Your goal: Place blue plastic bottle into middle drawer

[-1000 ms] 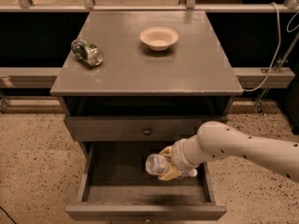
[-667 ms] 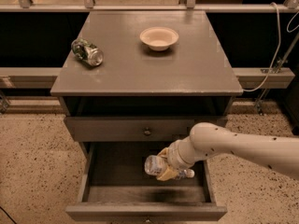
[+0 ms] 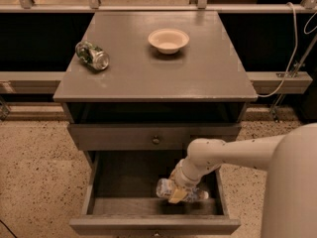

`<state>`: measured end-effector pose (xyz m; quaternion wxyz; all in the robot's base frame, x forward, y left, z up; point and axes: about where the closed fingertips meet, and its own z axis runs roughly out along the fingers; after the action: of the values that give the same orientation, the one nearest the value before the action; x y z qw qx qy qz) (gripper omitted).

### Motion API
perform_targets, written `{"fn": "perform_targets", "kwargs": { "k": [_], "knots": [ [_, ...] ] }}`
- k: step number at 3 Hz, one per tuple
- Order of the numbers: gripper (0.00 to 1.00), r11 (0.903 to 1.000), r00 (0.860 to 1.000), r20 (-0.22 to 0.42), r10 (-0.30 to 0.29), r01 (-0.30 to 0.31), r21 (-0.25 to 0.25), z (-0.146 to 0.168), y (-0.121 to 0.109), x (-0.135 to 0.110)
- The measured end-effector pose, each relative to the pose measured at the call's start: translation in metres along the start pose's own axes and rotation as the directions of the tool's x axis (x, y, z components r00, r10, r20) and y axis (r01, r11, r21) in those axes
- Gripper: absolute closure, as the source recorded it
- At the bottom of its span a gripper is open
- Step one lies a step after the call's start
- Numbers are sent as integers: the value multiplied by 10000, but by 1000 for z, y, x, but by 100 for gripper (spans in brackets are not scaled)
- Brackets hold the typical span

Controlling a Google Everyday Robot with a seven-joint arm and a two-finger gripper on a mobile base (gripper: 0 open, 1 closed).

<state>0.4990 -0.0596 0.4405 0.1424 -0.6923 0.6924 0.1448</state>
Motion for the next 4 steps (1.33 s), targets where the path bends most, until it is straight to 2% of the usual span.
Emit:
{"fn": "perform_targets", "kwargs": {
  "k": [1, 2, 3, 4],
  "knots": [
    [100, 9990, 9983, -357, 451, -449, 81, 15, 12, 17],
    [86, 9983, 9976, -392, 565, -561, 132, 19, 15, 20],
    [62, 9984, 9976, -393, 562, -558, 103, 20, 16, 20],
    [32, 9986, 9978, -415, 524, -521, 87, 19, 17, 19]
  ]
}}
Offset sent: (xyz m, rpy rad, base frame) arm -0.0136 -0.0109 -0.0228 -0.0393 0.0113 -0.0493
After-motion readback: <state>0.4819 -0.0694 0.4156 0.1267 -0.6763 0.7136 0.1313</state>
